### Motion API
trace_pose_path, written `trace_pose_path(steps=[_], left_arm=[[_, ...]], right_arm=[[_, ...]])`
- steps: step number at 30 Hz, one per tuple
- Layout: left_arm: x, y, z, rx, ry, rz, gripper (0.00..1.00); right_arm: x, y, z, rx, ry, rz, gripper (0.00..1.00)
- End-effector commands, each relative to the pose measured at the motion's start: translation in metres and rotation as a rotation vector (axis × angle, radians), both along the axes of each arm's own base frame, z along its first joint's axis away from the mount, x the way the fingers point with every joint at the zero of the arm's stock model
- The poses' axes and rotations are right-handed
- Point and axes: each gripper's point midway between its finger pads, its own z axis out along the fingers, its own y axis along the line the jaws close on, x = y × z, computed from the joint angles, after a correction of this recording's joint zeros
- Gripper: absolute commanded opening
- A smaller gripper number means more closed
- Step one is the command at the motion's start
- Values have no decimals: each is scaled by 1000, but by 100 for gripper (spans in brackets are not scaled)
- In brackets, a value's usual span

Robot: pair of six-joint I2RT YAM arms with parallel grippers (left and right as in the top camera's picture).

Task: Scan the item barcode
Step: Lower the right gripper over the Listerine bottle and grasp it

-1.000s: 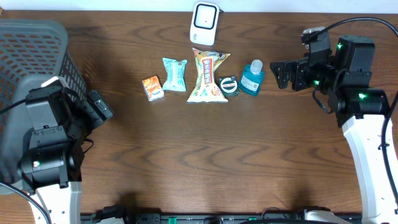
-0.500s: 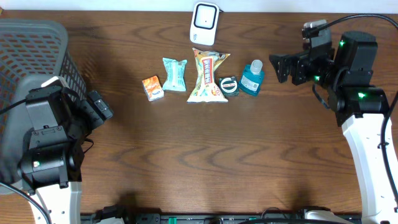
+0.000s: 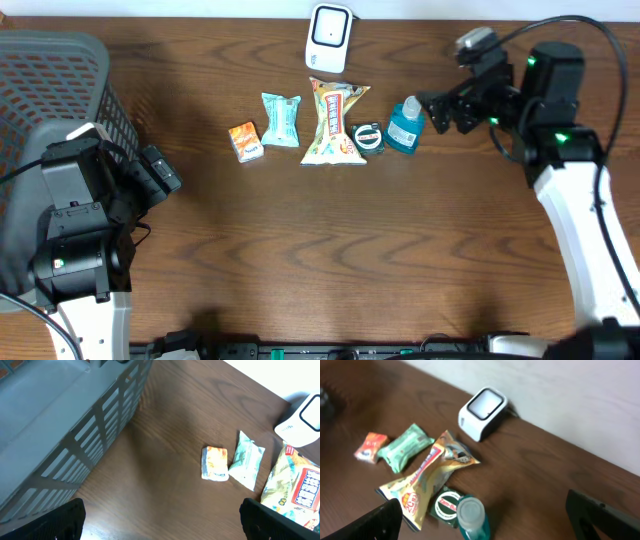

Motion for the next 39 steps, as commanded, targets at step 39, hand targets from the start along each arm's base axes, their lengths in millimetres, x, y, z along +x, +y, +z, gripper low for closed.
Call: trace_pose_path(steps=[39], left_arm=[[-1,4,1,2,0,21,98]], right_arm=[[19,31,-143,-53,249,191,81]])
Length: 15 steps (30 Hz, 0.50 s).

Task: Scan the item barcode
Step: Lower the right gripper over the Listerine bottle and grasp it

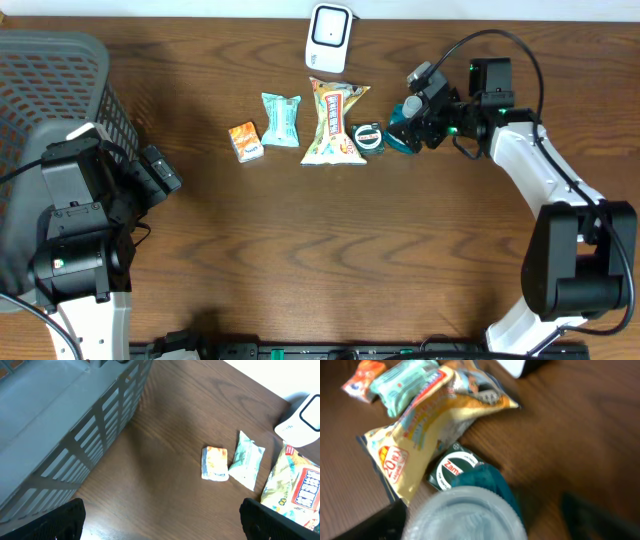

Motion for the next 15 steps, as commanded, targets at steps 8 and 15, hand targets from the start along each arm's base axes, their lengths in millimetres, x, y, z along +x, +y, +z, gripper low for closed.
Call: trace_pose_path(steps=[8,15], left_arm=[[-1,4,1,3,-1,21,98],[-1,4,1,3,-1,21,98]], right_arm=[[-1,6,-7,-6,27,17,80],[-6,5,-11,-8,48,17,62]])
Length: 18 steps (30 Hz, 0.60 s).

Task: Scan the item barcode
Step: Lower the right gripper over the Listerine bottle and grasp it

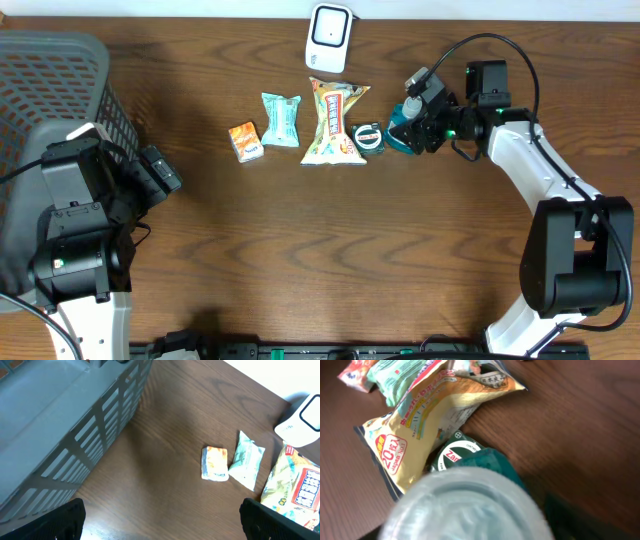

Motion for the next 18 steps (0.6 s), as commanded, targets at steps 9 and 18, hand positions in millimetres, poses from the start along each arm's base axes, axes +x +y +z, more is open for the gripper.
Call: trace_pose_path(steps=[9,18], left_arm=[[-1,4,1,2,0,21,98],[-1,4,1,2,0,21,98]], right_arm=[[3,6,1,10,-10,13,22],[33,-25,38,-35,-85,-217,14]])
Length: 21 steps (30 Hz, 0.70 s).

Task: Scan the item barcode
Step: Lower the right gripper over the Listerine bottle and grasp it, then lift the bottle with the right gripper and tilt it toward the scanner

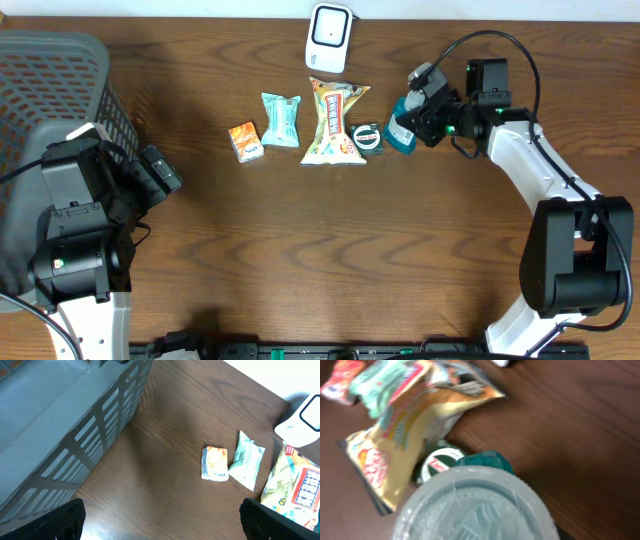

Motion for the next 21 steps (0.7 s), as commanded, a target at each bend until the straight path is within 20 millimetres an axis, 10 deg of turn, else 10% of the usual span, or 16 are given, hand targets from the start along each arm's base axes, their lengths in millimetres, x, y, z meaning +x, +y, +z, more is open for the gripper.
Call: trace_pose_path(steps=[1,9,21], left_arm=[[-1,4,1,2,0,21,98],[-1,4,1,2,0,21,98],[-1,4,1,2,0,21,98]], right_arm=[[20,-25,38,-67,-89,-153,14],[24,-73,43,-311,-123,-359,17],[7,-77,1,-414,-2,-484,13]])
